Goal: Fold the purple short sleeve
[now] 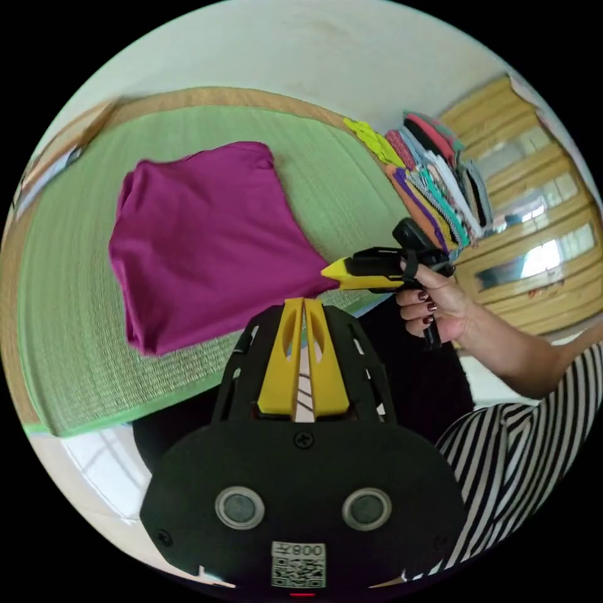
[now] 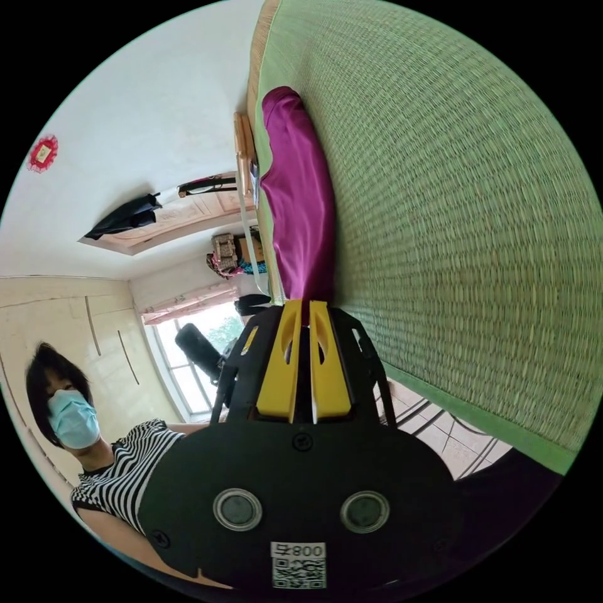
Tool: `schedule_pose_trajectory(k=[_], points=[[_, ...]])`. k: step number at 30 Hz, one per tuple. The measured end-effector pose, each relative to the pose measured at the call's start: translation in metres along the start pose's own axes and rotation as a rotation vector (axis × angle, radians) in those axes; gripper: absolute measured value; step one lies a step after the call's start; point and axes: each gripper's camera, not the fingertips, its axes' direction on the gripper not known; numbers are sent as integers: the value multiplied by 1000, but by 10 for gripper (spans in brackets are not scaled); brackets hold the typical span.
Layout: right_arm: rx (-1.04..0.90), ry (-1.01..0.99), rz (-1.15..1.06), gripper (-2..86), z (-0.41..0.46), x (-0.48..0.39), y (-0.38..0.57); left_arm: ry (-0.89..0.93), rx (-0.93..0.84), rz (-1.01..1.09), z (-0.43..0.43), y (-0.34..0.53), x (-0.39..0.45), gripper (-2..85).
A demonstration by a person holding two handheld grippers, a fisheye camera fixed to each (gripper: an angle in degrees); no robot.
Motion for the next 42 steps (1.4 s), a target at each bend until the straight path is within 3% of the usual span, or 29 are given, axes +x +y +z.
schedule_pose_trajectory(k=[8,17,30,42], points=[[-3,-63,-37,19,11,-33,3,494,236,-544,-112,54,-153,27],[-4,-80,-70,18,30,-68,8,818,260,-832,-156,67,-223,120],[-2,-102,-87,18,62,-108,31,834,362,-986,-230,60,-282,122],[17,-81,-65,18,79,-137,77,816,429,-1002,-255,63,-302,37]])
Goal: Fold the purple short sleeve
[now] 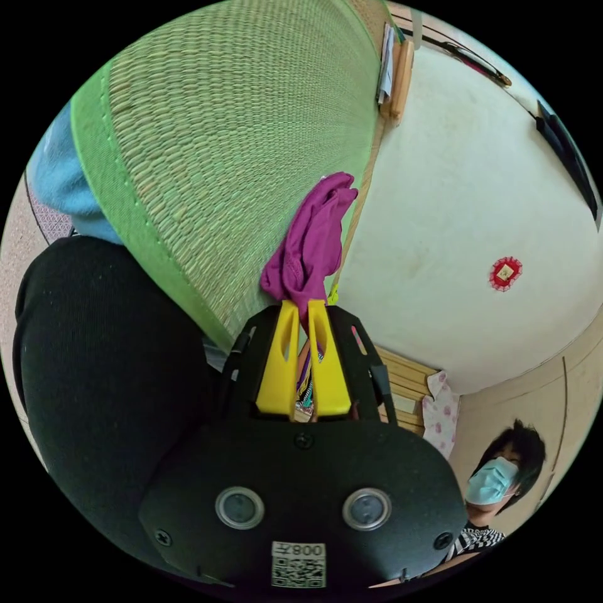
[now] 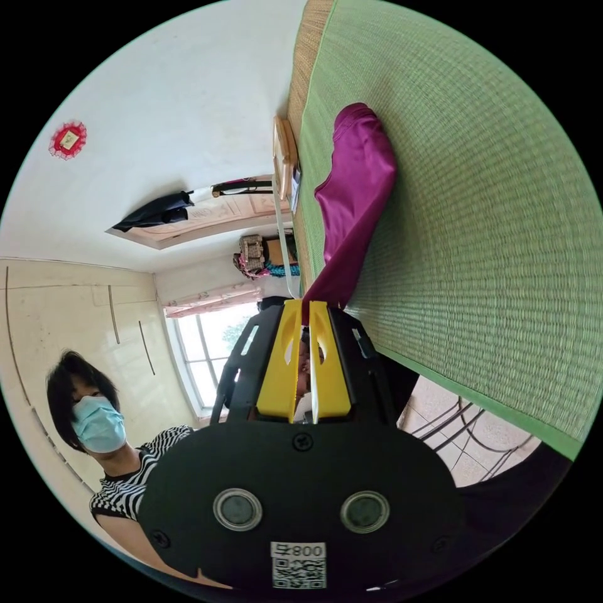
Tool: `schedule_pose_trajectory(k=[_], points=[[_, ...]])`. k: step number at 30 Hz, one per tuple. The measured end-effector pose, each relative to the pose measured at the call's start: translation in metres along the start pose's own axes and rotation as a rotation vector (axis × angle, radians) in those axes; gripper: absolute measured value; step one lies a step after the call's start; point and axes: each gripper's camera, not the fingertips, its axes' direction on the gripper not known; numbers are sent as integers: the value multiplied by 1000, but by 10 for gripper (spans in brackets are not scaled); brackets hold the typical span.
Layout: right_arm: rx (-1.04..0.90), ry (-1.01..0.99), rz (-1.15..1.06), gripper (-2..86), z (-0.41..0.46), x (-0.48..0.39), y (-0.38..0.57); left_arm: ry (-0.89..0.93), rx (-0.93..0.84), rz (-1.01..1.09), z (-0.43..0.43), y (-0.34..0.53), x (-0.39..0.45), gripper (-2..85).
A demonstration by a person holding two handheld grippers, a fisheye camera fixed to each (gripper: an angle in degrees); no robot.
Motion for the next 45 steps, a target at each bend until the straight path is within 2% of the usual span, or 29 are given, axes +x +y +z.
schedule_pose_trajectory(k=[15,27,36,45], points=[[-25,48,35,18,17,-53,119,-27,-105,58,14,63,-35,33],[-3,7,-36,17,23,-145,249,-2,-199,141,76,124,-92,32],[80,-74,-78,18,21,-221,350,13,-263,208,162,153,-145,31],[204,-164,-172,17,-18,-335,398,45,-359,365,326,149,-156,30]])
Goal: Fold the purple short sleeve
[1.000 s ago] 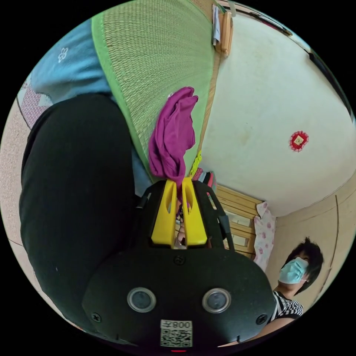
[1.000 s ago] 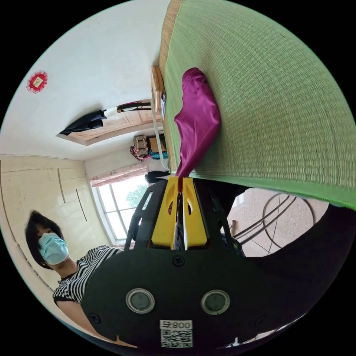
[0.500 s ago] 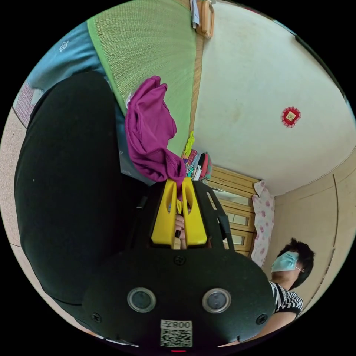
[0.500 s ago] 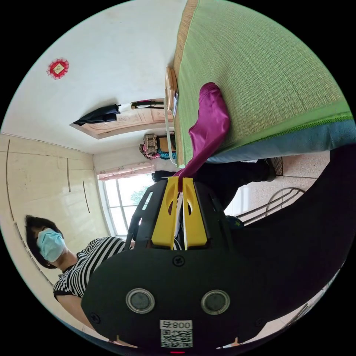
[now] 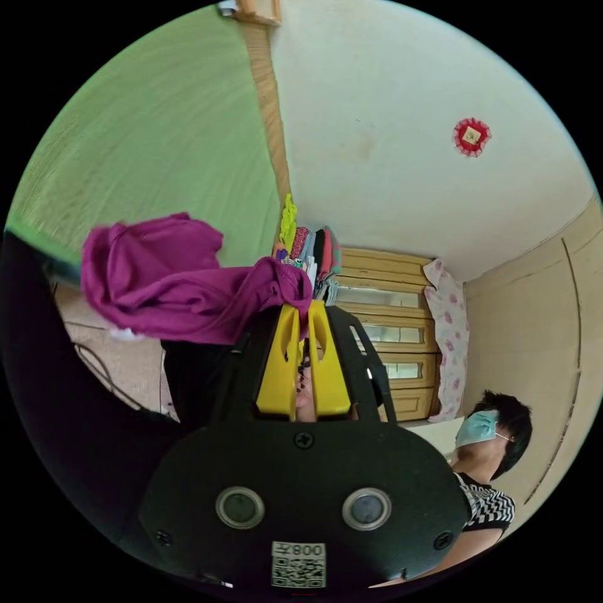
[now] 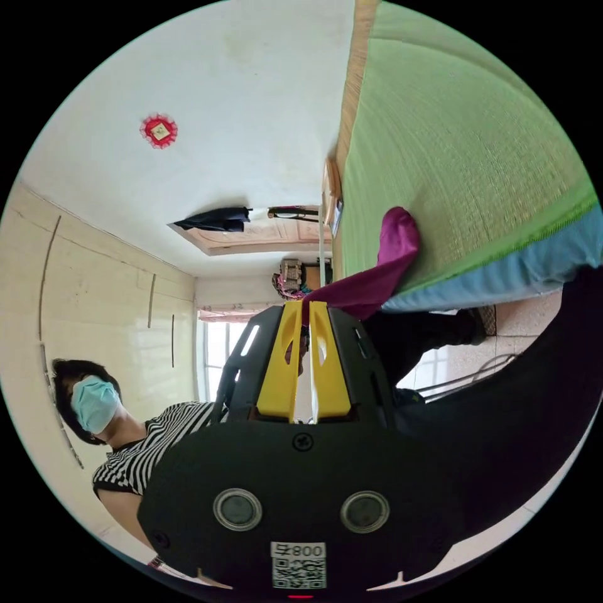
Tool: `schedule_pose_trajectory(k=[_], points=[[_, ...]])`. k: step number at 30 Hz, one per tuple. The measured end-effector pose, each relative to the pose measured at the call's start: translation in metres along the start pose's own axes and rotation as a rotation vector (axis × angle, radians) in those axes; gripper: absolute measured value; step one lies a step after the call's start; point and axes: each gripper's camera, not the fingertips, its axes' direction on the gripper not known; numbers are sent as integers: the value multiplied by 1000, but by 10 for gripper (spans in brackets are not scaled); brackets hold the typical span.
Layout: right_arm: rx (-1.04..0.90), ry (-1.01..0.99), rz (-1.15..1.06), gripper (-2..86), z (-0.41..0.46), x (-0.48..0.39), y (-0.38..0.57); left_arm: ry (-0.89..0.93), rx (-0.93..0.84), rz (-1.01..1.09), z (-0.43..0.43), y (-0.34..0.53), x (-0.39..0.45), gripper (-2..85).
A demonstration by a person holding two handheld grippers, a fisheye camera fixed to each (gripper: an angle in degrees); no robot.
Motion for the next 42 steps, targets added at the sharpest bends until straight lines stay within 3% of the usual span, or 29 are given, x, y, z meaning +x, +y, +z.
schedule_pose_trajectory(k=[11,18,22,25,29,32,34,37,42], points=[[130,98,-222,18,-85,-228,-89,-5,-127,206,291,-127,-28,29],[271,183,-384,17,-184,-428,-152,87,-157,393,495,-186,-6,29],[354,315,-523,16,-251,-556,-138,135,-241,574,620,-184,8,28],[413,427,-553,17,-299,-604,-100,132,-331,638,710,-165,-22,28],[491,487,-446,17,-359,-590,-45,31,-493,606,833,-124,-129,30],[558,469,-252,16,-403,-535,-2,-115,-614,525,905,-99,-222,29],[588,436,-110,16,-422,-496,28,-120,-668,490,933,-90,-266,29],[614,335,-126,15,-430,-487,55,-99,-667,503,960,-86,-302,31],[580,380,-176,15,-428,-527,68,-158,-681,651,997,-70,-332,31]])
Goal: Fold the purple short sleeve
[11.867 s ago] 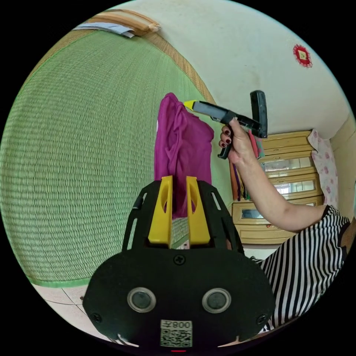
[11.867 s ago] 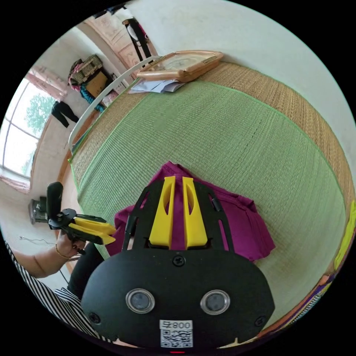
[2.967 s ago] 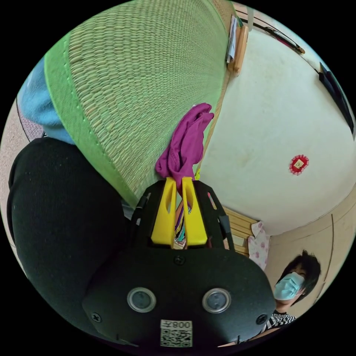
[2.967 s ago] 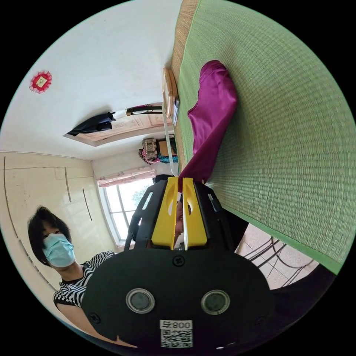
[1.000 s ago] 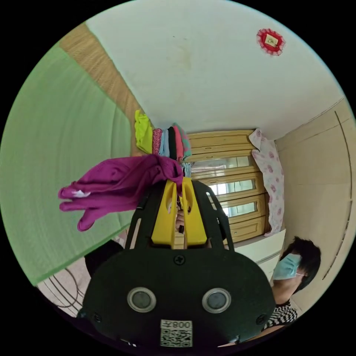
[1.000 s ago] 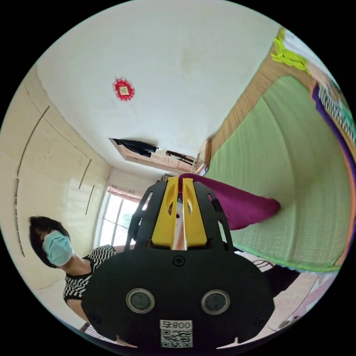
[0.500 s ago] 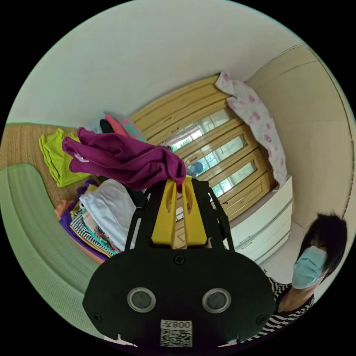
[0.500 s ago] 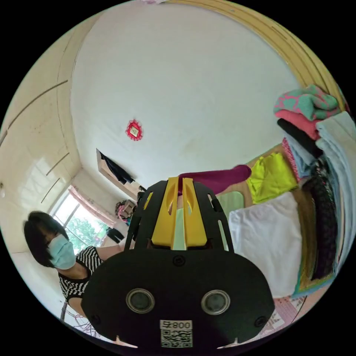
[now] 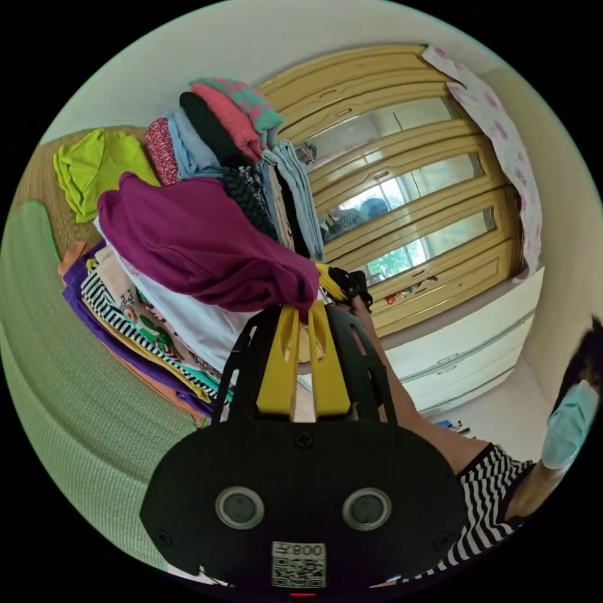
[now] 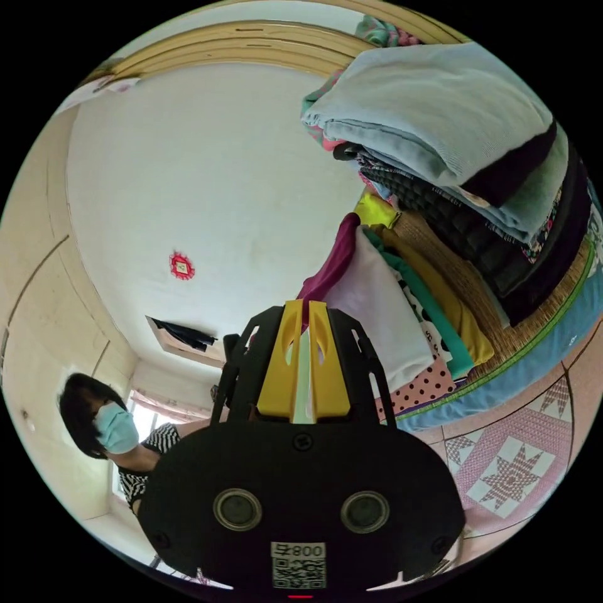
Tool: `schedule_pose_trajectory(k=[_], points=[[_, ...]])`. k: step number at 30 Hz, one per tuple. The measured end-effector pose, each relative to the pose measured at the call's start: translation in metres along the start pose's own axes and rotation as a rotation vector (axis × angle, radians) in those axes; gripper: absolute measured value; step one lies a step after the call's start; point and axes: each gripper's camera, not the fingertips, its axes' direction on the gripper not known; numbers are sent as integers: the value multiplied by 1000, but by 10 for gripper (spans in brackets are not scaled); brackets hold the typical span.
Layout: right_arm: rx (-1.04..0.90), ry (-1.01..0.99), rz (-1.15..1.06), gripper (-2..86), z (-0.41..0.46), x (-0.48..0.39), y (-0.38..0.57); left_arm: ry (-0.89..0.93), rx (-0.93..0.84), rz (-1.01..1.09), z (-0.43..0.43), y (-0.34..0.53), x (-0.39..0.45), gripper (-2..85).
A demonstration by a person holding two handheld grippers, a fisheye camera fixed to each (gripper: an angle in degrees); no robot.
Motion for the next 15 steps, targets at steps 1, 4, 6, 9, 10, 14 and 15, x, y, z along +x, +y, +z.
schedule_pose_trajectory(k=[1,4,6,9,10,14,15], points=[[-4,21,-19,15,-6,-10,1,-14,-10,20,15,4,-6,31],[-25,69,-3,14,-17,-18,7,-50,-49,55,57,17,-29,31],[-24,98,17,14,-24,-18,13,-50,-83,39,84,25,-48,31],[-18,133,41,13,-33,-17,24,-39,-112,17,118,37,-81,32],[-26,155,56,12,-34,-14,28,-57,-124,12,130,41,-94,31],[-54,234,117,11,-28,-1,37,-81,-197,-23,169,53,-141,30],[-45,227,133,11,-28,4,40,-75,-203,-36,173,55,-148,29]])
